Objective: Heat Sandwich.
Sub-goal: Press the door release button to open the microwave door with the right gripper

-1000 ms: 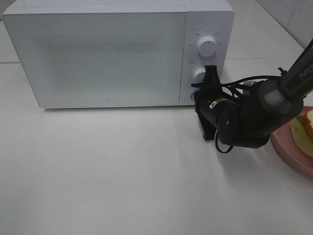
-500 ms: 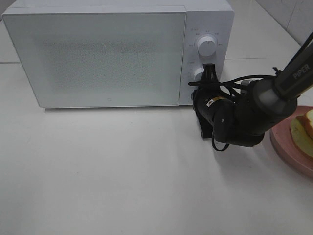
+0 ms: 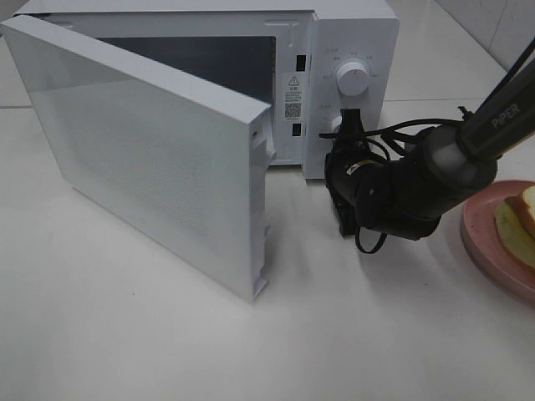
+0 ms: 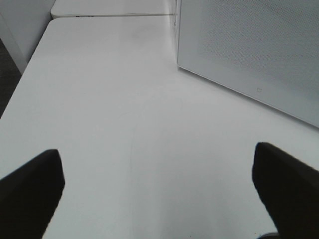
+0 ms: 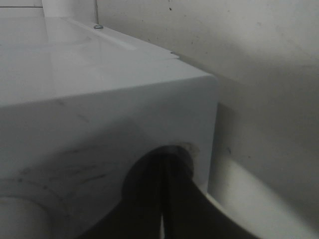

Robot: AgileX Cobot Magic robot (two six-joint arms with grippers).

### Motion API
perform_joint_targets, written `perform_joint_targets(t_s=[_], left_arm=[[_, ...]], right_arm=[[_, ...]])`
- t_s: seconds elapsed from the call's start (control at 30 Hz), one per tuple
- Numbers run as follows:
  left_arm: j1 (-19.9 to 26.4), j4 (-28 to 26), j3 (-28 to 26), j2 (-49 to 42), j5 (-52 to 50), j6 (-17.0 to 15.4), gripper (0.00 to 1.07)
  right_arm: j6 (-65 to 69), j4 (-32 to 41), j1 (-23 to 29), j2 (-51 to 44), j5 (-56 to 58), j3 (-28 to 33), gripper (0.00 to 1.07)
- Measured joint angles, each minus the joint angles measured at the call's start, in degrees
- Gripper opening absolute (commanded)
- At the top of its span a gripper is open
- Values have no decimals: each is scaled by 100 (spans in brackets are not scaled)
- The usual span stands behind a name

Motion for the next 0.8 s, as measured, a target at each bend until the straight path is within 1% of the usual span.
perform_joint_targets(t_s=[0.8], left_arm=[[0, 0, 0, 0, 0, 0, 98]], right_arm=[[46, 11, 17, 0, 17, -6, 0]])
